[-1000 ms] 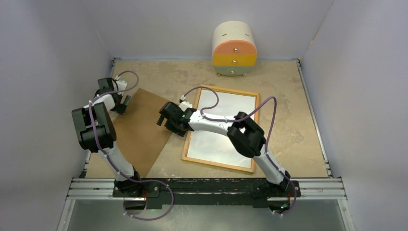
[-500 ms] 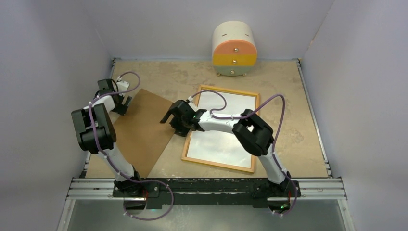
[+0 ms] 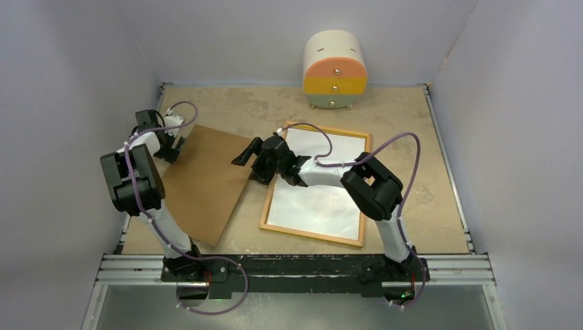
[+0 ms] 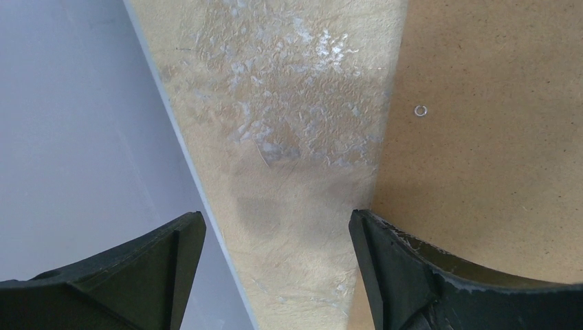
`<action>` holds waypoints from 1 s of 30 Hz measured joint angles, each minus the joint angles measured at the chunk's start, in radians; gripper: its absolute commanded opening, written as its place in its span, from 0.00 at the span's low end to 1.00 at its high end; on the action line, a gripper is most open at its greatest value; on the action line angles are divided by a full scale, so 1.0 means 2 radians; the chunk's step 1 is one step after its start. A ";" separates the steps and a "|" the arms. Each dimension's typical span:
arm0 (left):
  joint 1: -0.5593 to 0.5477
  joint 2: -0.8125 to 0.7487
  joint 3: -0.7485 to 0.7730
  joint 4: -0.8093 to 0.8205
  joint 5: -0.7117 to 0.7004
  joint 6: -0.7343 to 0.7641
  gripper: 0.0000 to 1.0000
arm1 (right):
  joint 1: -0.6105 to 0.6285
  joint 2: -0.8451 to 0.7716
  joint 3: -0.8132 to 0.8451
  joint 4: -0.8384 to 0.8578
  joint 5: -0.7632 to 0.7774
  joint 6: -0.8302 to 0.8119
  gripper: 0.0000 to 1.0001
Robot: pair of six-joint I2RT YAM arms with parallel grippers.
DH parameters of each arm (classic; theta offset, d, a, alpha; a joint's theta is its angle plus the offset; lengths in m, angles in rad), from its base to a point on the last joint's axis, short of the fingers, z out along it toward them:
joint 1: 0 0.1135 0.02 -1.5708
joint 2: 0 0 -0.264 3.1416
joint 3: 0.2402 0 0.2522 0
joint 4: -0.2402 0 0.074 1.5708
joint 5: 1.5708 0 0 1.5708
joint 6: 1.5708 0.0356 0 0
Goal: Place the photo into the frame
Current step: Turn over the photo frame item at the center of the board.
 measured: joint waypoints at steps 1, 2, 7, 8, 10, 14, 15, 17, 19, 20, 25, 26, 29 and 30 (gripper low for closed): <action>0.002 0.002 0.005 -0.006 0.005 0.001 0.84 | -0.001 -0.010 -0.007 0.013 0.000 -0.002 0.93; 0.004 0.006 0.012 -0.015 0.011 0.002 0.84 | -0.002 -0.021 -0.017 0.027 0.000 -0.002 0.93; 0.012 0.019 0.039 -0.055 0.041 0.004 0.84 | -0.003 -0.075 -0.049 0.158 -0.001 0.011 0.93; 0.013 0.020 0.043 -0.065 0.052 0.003 0.83 | -0.003 -0.081 -0.050 0.197 -0.002 0.018 0.93; 0.009 0.021 0.047 -0.106 0.100 -0.007 0.83 | 0.000 -0.087 -0.050 0.259 -0.006 0.029 0.93; -0.010 0.021 0.048 -0.170 0.157 -0.017 0.83 | 0.010 -0.086 -0.062 0.334 -0.015 0.056 0.93; -0.012 0.021 0.050 -0.176 0.163 -0.018 0.83 | 0.012 -0.083 -0.069 0.349 -0.017 0.065 0.94; -0.012 0.021 0.051 -0.182 0.173 -0.019 0.83 | 0.013 -0.074 -0.077 0.360 -0.021 0.077 0.96; -0.011 0.021 0.052 -0.183 0.179 -0.020 0.83 | 0.013 -0.068 -0.085 0.359 -0.027 0.084 0.98; -0.011 0.021 0.052 -0.183 0.180 -0.022 0.83 | 0.013 -0.068 -0.092 0.355 -0.028 0.085 0.99; -0.010 0.021 0.054 -0.183 0.179 -0.031 0.84 | 0.013 -0.100 -0.104 0.258 -0.022 0.051 0.90; -0.010 0.021 0.055 -0.184 0.179 -0.035 0.84 | 0.013 -0.109 -0.104 0.234 -0.018 0.041 0.87; -0.010 0.022 0.057 -0.187 0.181 -0.047 0.85 | 0.013 -0.132 -0.079 0.131 -0.005 0.012 0.74; -0.010 0.023 0.059 -0.189 0.181 -0.053 0.86 | 0.013 -0.134 -0.060 0.093 0.001 0.003 0.69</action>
